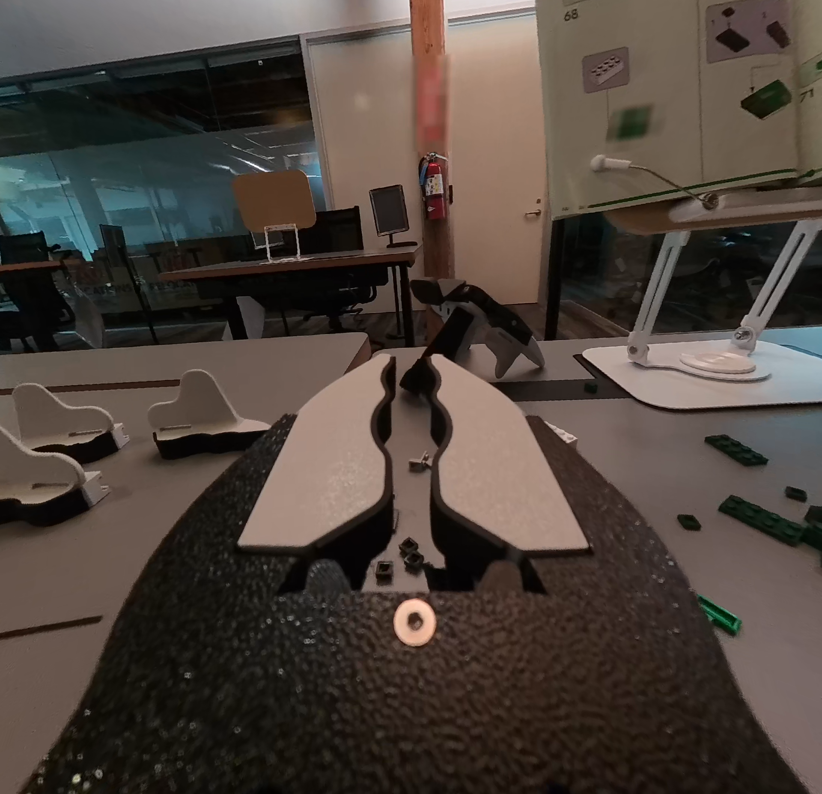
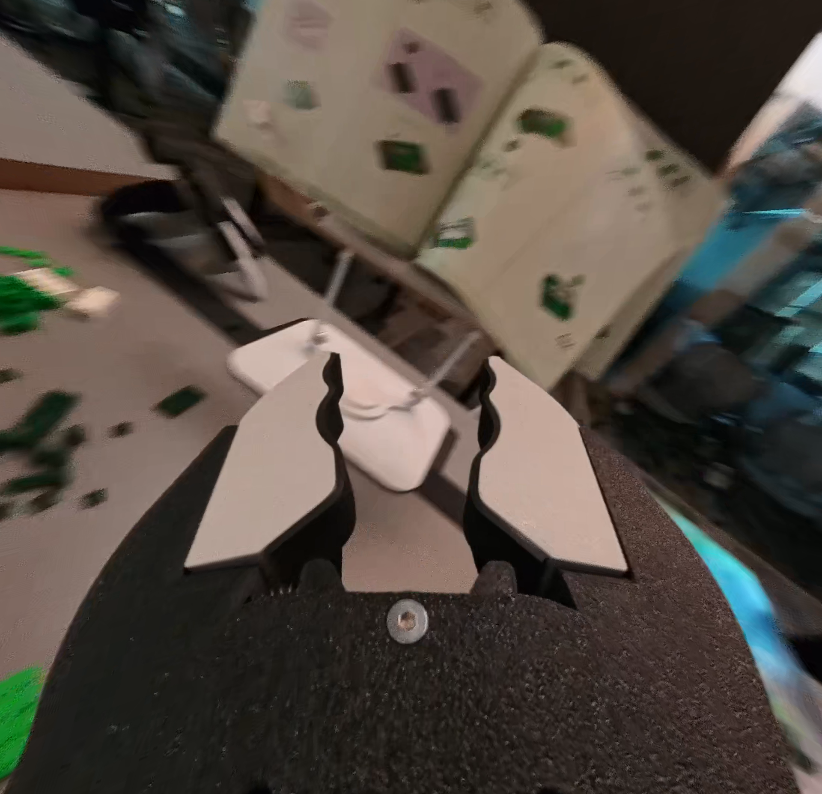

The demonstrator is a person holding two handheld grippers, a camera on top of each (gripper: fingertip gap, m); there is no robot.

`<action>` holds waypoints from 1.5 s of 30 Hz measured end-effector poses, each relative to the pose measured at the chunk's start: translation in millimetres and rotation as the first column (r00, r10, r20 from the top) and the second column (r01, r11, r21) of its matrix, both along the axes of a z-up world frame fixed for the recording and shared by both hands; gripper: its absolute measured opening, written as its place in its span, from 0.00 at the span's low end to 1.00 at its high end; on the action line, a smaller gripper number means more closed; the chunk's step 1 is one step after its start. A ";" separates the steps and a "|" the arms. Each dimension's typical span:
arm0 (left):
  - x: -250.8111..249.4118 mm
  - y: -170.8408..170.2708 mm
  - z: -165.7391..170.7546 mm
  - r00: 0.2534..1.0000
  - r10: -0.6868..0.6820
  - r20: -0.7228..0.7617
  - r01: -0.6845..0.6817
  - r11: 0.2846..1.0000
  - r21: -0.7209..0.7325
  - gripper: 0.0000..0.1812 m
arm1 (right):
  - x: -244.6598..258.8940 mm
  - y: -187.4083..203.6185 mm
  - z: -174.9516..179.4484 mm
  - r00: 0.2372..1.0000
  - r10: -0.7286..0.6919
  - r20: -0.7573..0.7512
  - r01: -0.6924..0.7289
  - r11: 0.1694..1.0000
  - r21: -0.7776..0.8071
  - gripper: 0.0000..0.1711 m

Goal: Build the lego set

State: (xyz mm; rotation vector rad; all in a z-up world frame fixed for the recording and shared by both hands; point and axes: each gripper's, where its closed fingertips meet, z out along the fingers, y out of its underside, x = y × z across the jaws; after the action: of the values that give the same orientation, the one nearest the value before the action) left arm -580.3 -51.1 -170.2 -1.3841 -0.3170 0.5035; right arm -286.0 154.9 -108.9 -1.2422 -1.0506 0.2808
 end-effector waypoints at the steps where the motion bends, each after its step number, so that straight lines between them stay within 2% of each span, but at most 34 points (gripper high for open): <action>1: 1.5 0.6 -0.1 1.000 -0.003 -0.008 0.003 1.000 -0.004 0.07 | -1.8 -12.9 -17.7 0.999 0.046 0.011 -0.046 0.998 -0.041 0.34; 3: 4.4 1.9 -0.2 1.000 -0.011 -0.027 0.011 1.000 -0.014 0.07 | -2.3 -34.6 -51.4 0.990 0.141 0.030 -0.138 0.986 -0.095 0.34; 6: 6.7 3.1 -1.0 0.999 -0.027 -0.033 0.026 0.999 -0.026 0.07 | 6.8 -42.7 -90.8 0.983 0.174 0.062 -0.165 0.978 -0.130 0.32; 8: 5.8 1.7 -1.0 0.999 -0.026 -0.030 0.025 0.999 -0.023 0.08 | 10.7 -40.0 -104.7 0.982 0.183 0.041 -0.174 0.972 -0.156 0.32; 12: 15.0 1.5 -0.5 0.996 -0.044 -0.082 0.040 0.998 -0.042 0.08 | 16.6 -34.0 -94.3 0.985 0.167 -0.041 -0.170 0.983 -0.076 0.28; 20: 64.1 14.3 5.0 0.962 -0.201 -0.185 0.194 0.979 -0.058 0.12 | 11.7 -49.8 -98.3 0.972 0.235 0.010 -0.234 0.971 -0.045 0.28; 26: 108.6 26.0 4.2 0.927 -0.328 -0.181 0.321 0.945 -0.066 0.12 | 20.3 -51.4 -99.7 0.964 0.266 0.005 -0.264 0.960 -0.096 0.24; 29: 135.6 32.1 6.2 0.916 -0.398 -0.048 0.399 0.917 0.020 0.12 | 20.3 -53.3 -99.4 0.958 0.287 -0.008 -0.285 0.948 -0.140 0.22; 30: 149.1 34.4 6.1 0.898 -0.440 -0.024 0.440 0.897 0.037 0.12 | 18.9 -57.2 -101.0 0.949 0.316 0.006 -0.311 0.937 -0.160 0.21; 32: 170.4 38.0 3.4 0.879 -0.468 -0.096 0.468 0.883 -0.024 0.12 | 14.7 -74.3 -107.1 0.899 0.434 0.057 -0.412 0.882 -0.229 0.22; 34: 179.4 37.0 4.5 0.866 -0.449 -0.219 0.442 0.893 -0.083 0.11 | 14.7 -94.7 -120.0 0.817 0.561 0.132 -0.498 0.803 -0.328 0.30; 36: 181.5 34.9 6.7 0.859 -0.440 -0.263 0.433 0.897 -0.090 0.11 | 19.5 -107.3 -138.8 0.744 0.635 0.209 -0.505 0.739 -0.445 0.32; 39: 170.0 33.1 8.0 0.881 -0.412 -0.234 0.407 0.911 -0.069 0.11 | 23.2 -118.6 -155.9 0.681 0.693 0.237 -0.495 0.674 -0.548 0.35; 45: 141.5 27.8 9.8 0.924 -0.353 -0.145 0.355 0.935 -0.009 0.11 | 23.7 -125.2 -168.0 0.642 0.703 0.306 -0.468 0.675 -0.570 0.33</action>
State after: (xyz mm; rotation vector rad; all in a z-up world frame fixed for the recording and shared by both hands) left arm -438.8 -23.3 -160.3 -1.3421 0.0497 0.2961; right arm -262.3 29.7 -276.9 -1.3624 -1.9651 0.7877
